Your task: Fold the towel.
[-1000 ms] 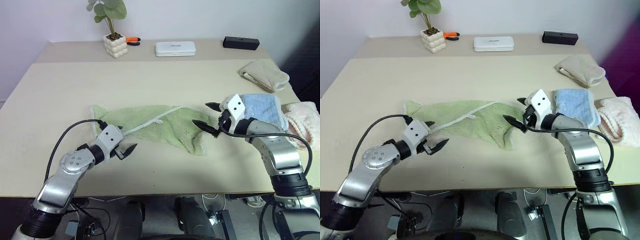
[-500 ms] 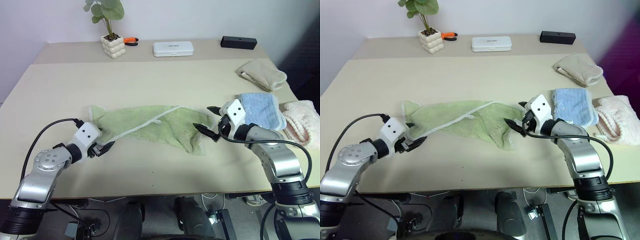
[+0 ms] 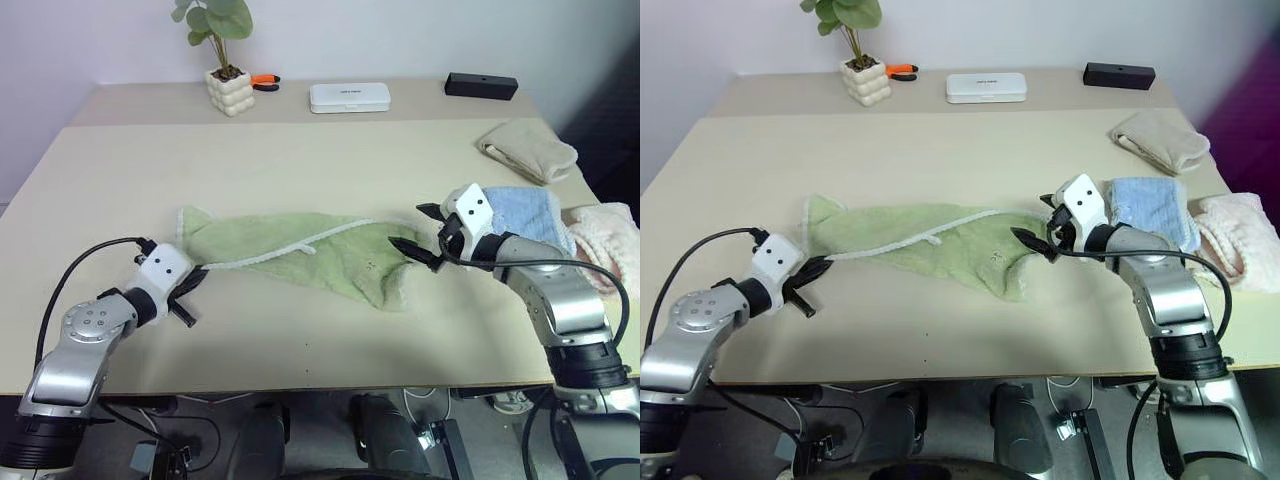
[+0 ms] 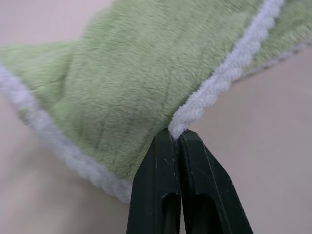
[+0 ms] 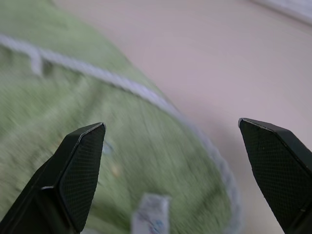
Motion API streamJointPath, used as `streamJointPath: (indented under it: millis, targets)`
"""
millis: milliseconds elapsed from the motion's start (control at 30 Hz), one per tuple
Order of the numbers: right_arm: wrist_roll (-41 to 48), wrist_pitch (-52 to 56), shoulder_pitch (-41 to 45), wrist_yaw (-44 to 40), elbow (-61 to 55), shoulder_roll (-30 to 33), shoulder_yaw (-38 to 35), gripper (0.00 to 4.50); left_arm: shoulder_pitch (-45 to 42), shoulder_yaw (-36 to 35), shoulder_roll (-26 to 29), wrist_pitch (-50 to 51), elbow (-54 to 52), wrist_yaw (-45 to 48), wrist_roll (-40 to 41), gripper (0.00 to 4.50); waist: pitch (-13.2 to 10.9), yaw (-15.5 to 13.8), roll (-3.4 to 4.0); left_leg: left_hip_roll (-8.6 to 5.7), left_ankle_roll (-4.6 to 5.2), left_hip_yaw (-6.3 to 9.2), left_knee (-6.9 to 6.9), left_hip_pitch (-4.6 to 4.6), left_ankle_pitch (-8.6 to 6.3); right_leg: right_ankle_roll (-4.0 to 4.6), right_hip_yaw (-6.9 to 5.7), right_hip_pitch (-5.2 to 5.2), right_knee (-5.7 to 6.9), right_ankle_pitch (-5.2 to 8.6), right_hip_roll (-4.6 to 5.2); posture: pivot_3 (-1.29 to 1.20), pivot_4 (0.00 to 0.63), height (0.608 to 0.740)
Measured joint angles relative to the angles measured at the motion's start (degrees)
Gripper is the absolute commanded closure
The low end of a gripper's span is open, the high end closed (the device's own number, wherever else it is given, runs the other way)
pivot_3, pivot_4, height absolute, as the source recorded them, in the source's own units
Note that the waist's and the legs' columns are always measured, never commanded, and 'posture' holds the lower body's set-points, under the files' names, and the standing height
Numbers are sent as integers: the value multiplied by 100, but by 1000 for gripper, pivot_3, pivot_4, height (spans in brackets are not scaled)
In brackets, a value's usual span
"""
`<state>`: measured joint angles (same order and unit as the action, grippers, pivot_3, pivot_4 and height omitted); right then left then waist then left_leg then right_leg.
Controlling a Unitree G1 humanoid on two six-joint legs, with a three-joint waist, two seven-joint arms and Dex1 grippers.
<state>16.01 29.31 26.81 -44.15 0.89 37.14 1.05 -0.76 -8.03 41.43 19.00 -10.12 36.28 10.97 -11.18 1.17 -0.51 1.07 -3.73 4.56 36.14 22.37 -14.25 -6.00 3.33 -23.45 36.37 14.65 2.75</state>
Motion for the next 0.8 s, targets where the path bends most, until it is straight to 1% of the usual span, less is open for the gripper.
streamJointPath:
  millis: [100,200,267,333,400,433,600,633,800]
  targets:
    - [-25,94,404,-266,640,-3,173,0,11,-225,-40,-82,-21,84,176,4420,0,8,0,0,0,0,-3,-1,0,0,0,-1,1,0,0,0,150,737]
    - [-132,58,584,-419,1031,-15,301,0,54,-284,-42,-92,-24,109,228,4420,0,3,0,0,0,0,-3,0,0,-1,0,-1,1,0,0,0,150,737]
    - [-378,-99,879,-441,1670,-101,491,0,124,-307,-44,-111,-36,138,227,4420,0,13,0,0,0,-3,-2,0,0,-1,0,-1,1,-1,2,0,150,737]
    - [-588,-246,1108,-460,2216,-173,607,542,185,-320,-44,-120,-75,151,227,4500,0,16,0,0,0,-3,-1,0,0,0,0,-2,1,-1,1,0,150,737]
    - [-681,-388,1212,-563,2494,-199,669,1279,237,-337,-44,-121,-114,159,227,4500,0,15,0,0,0,-3,-4,0,0,-1,0,-3,2,-1,1,0,150,737]
    - [-703,-449,1273,-608,2593,-226,685,1870,241,-352,-44,-121,-128,163,227,4500,0,15,0,0,0,-2,-3,0,0,-1,0,-3,2,-1,1,0,150,737]
    - [-830,-711,1452,-645,2968,-251,696,4371,340,-404,-45,-121,-231,173,225,4500,0,12,0,0,0,-2,-1,0,0,-1,0,-1,2,-1,2,0,150,737]
    - [-845,-731,1457,-644,2988,-251,688,4447,348,-405,-45,-121,-232,175,225,4500,0,6,0,0,0,-2,-1,0,0,-1,0,-1,2,-1,2,0,150,737]
    - [-908,-771,1447,-671,2915,-210,675,4447,336,-414,-45,-120,-233,199,229,4500,0,7,1,-1,0,-3,-2,0,0,-1,0,-2,2,-1,2,0,150,737]
